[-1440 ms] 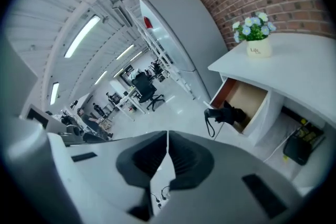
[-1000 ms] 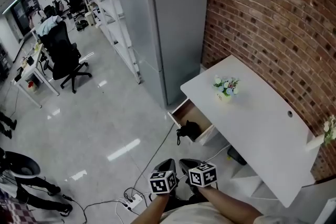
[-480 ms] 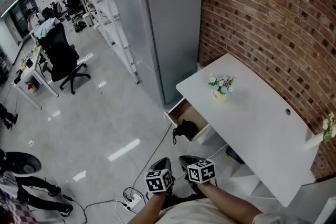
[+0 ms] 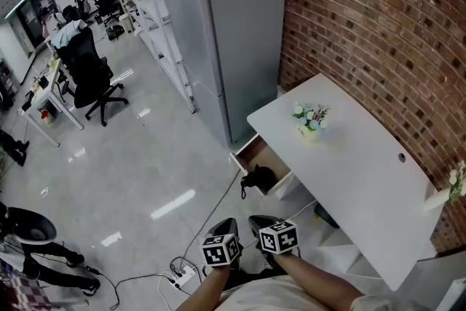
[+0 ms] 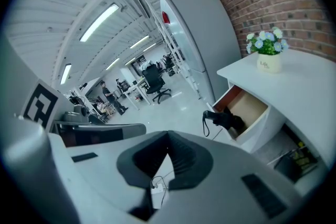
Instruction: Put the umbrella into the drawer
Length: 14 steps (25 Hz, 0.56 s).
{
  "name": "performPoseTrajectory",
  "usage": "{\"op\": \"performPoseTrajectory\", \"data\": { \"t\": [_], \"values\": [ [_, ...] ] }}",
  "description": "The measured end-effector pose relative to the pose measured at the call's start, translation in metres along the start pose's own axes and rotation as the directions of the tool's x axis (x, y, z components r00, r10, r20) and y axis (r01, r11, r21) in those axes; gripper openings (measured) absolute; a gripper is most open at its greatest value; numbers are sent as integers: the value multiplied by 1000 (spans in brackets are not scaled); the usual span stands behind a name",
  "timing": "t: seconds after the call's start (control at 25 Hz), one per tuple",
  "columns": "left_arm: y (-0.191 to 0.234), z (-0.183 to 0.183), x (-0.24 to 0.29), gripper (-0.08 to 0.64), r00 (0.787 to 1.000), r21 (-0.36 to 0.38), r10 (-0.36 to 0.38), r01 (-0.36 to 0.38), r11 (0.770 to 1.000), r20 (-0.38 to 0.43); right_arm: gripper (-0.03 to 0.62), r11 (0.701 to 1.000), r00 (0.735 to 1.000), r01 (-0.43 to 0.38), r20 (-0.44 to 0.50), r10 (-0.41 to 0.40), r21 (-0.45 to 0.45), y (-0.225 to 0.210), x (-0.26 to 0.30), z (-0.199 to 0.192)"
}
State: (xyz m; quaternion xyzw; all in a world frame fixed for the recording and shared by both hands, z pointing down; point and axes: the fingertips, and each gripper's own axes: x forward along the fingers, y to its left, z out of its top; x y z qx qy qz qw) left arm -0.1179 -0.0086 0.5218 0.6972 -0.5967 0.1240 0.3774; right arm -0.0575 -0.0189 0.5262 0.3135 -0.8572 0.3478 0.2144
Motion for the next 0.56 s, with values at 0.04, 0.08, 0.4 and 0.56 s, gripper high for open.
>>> {"op": "performPoseTrajectory", "data": {
  "t": [0.04, 0.08, 0.4, 0.56],
  "values": [
    [0, 0, 0, 12, 1000, -1, 1, -1, 1000, 1, 15, 1000, 1000, -1, 0, 1, -1, 0, 0, 0],
    [1, 0, 0, 12, 1000, -1, 2, -2, 1000, 2, 15, 1000, 1000, -1, 0, 1, -1, -1, 0, 0],
    [-1, 0, 0, 12, 1000, 0, 7, -7, 1000, 3, 15, 1000, 1000, 3, 3, -3, -1, -2, -3, 1],
    [-2, 0, 0, 12, 1000, -1, 10, -10, 1000, 1, 15, 1000, 1000, 3, 0, -3, 4, -4, -3, -1]
  ]
}}
